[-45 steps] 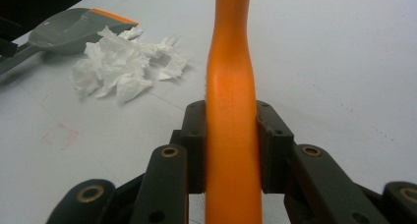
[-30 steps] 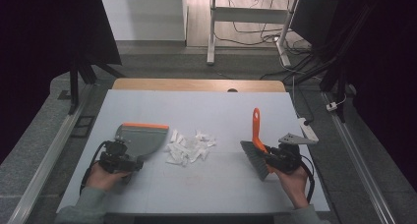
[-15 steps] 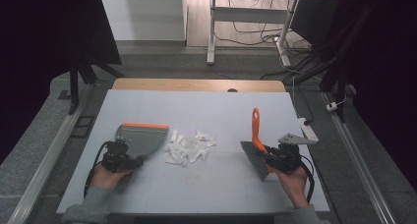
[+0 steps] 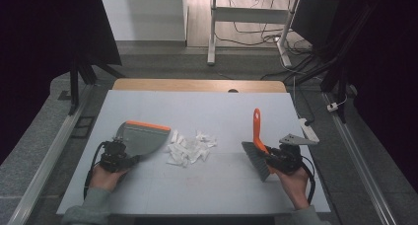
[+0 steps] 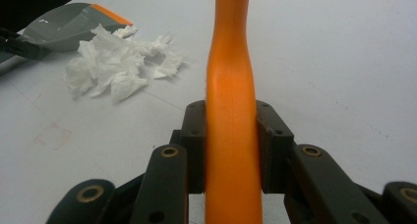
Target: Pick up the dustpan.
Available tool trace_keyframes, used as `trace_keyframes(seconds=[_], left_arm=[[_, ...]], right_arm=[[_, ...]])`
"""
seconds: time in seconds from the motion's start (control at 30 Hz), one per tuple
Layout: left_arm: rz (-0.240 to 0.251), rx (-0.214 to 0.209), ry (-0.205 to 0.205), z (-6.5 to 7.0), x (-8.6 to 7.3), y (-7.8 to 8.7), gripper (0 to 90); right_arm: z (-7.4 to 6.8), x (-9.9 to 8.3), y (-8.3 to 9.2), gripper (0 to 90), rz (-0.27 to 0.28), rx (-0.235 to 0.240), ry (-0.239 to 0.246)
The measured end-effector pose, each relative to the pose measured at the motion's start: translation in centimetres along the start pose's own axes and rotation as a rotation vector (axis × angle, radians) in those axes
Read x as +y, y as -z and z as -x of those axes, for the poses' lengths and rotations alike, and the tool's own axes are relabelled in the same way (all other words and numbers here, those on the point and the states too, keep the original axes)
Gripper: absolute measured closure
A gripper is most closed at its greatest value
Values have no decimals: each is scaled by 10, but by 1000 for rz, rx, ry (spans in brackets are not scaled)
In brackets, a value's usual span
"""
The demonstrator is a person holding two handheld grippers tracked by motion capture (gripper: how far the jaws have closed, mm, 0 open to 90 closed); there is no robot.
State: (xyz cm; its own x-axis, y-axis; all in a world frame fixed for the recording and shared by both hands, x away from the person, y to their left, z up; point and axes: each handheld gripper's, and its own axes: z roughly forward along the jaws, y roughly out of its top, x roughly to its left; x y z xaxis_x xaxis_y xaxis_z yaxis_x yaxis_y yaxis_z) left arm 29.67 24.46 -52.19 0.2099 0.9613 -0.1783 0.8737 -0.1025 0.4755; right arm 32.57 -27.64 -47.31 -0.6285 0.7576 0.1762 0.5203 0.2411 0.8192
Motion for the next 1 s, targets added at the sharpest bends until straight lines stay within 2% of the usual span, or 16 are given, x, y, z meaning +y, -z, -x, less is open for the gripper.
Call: trace_keyframes(seconds=[0.27,0.63,1.0], left_arm=[[5,-13,1,-4,-1,1,616],[40,-17,-14,-10,-2,6,619],[118,-35,-40,-14,-3,18,620]], right_arm=[[0,0,0,706,-1,0,0],[-1,0,0,706,1,-1,3],[-1,1,3,707,30,-1,6]])
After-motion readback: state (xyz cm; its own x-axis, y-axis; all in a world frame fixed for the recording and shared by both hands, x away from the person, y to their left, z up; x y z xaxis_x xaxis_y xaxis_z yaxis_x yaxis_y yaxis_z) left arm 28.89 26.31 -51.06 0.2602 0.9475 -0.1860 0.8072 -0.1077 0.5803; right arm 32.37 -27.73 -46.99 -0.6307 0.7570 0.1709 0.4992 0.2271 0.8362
